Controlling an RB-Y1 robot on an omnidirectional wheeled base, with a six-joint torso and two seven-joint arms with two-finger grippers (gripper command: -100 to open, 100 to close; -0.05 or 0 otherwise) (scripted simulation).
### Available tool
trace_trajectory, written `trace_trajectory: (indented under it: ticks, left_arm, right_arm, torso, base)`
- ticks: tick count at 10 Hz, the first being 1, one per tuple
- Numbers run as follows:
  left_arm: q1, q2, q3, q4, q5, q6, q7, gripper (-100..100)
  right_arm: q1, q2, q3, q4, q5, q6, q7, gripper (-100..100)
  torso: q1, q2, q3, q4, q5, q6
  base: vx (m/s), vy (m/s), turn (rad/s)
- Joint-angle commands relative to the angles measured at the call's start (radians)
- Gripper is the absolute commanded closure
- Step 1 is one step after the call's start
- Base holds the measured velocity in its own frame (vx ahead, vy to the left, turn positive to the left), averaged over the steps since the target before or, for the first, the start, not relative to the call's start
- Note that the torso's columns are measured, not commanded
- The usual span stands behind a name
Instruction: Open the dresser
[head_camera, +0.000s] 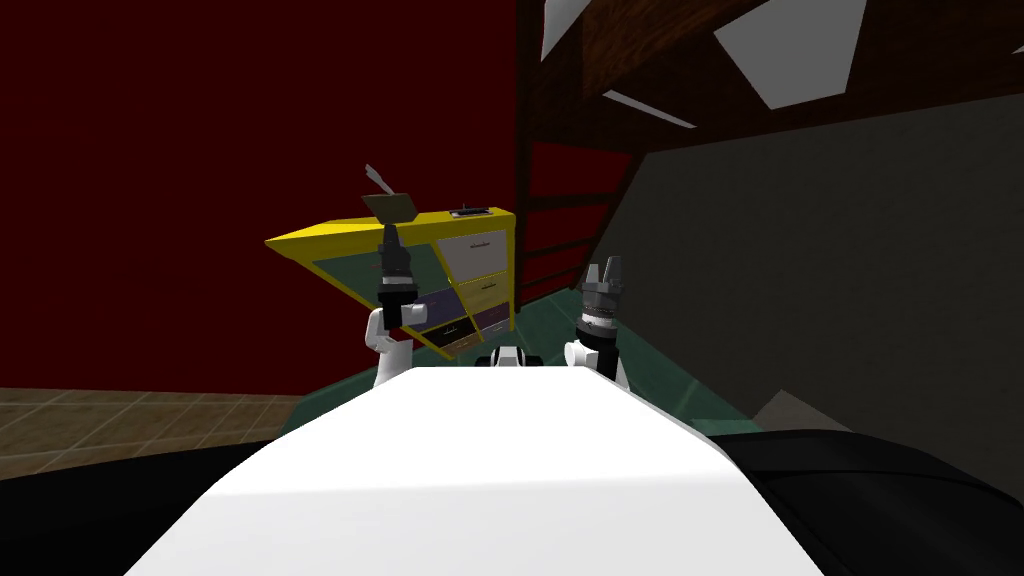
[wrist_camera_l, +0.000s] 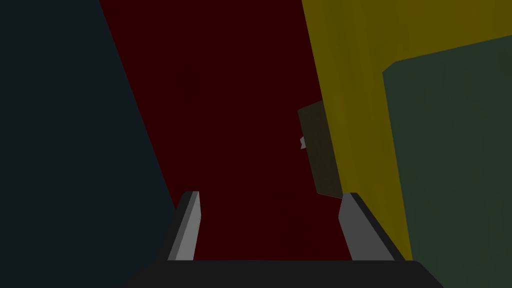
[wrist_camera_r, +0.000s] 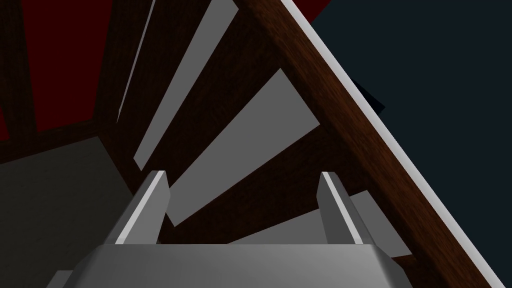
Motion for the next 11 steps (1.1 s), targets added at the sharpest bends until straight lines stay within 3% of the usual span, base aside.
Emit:
trace_trajectory:
  ticks: [1,5,6,8,11]
  left_arm:
    - [-0.041,0.013,0.025,0.0,0.001,0.01,-0.009,-100]
    - [-0.041,0.013,0.025,0.0,0.001,0.01,-0.009,-100]
    - [-0.033,-0.018,0.015,0.026,-0.037,0.033,0.032,-100]
    - [-0.055,-0.026,0.027,0.039,-0.067,0.061,0.058,-100]
    - [-0.097,-0.034,0.051,0.06,-0.125,0.114,0.108,-100]
  right_arm:
    - [0.0,0.0,0.0,0.0,0.0,0.0,0.0,0]
    - [0.0,0.0,0.0,0.0,0.0,0.0,0.0,0]
    - [0.0,0.0,0.0,0.0,0.0,0.0,0.0,0]
    - [0.0,0.0,0.0,0.0,0.0,0.0,0.0,0]
    - [0.0,0.0,0.0,0.0,0.0,0.0,0.0,0]
  torso:
    - [-0.002,0.0,0.0,0.0,-0.001,0.002]
    - [0.0,-0.001,-0.001,0.001,-0.001,0.001]
    - [0.001,-0.002,-0.002,0.001,-0.001,0.0]
    - [-0.014,-0.001,0.003,-0.014,0.005,0.008]
    - [-0.016,-0.005,0.002,-0.02,0.008,0.011]
  base:
    - [0.0,-0.007,-0.005]
    - [0.002,0.008,-0.003]
    - [-0.057,-0.031,-0.111]
    - [-0.071,-0.034,-0.094]
    - [-0.043,-0.014,-0.081]
